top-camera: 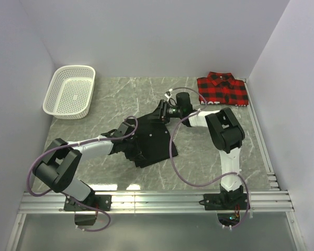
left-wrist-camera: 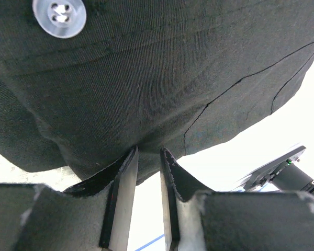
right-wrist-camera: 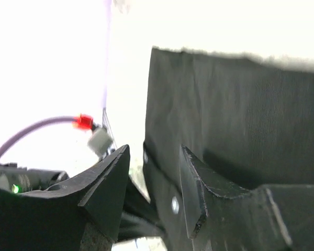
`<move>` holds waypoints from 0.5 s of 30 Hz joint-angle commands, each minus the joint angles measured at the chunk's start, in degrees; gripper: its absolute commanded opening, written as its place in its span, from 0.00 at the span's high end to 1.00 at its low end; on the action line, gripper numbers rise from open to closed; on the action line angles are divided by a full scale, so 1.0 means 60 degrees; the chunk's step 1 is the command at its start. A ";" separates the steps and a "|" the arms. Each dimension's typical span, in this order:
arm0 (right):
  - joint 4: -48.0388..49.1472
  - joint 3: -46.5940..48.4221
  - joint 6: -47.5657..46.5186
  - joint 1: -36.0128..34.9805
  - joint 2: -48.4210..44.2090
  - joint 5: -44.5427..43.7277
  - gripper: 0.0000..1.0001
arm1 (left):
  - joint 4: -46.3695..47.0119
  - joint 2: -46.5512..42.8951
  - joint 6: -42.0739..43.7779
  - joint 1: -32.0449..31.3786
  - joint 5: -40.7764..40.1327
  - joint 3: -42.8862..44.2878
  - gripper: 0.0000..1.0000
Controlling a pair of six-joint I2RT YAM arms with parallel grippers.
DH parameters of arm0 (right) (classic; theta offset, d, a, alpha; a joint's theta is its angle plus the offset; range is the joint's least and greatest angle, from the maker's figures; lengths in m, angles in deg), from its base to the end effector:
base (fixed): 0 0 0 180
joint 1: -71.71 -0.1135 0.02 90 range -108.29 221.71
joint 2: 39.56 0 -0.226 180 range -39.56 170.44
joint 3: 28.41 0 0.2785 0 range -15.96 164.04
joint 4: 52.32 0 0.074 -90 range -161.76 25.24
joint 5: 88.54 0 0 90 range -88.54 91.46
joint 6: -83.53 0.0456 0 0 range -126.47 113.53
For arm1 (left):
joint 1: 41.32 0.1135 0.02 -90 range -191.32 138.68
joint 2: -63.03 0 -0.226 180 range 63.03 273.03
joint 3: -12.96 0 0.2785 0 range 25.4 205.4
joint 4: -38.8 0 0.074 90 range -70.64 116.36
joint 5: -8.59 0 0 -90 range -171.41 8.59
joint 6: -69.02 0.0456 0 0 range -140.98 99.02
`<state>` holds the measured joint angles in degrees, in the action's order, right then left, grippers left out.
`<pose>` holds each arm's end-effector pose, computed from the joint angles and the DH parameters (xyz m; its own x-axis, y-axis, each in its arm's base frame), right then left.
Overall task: Fold and stack the long sleeve shirts
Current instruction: Fold the shirt
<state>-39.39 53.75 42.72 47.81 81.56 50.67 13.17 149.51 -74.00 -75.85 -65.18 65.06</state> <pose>0.3943 0.2125 0.0863 -0.9333 0.1273 -0.3358 -0.2758 0.3448 0.8972 0.2357 -0.1776 0.0798 -0.9559 -0.2733 -0.1073 -0.1734 0.8204 -0.5449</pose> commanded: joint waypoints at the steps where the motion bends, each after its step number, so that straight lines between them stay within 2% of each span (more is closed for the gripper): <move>1: 0.0328 0.0523 0.0429 -0.0045 0.0876 -0.0042 0.50 | -0.0277 0.0133 0.0208 -0.0018 -0.0039 -0.0179 0.69; 8: 0.0254 0.0701 0.0532 0.0101 0.1522 -0.0760 0.50 | -0.0336 0.0075 0.0369 -0.0003 0.0078 -0.0311 0.70; 15: 0.0535 0.1225 0.1060 0.0365 0.1362 -0.0657 0.50 | -0.0321 0.0074 0.0442 -0.0003 0.0166 -0.0355 0.69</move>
<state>-37.34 57.33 48.88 48.59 89.96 49.53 13.82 149.48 -73.34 -75.63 -64.44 64.60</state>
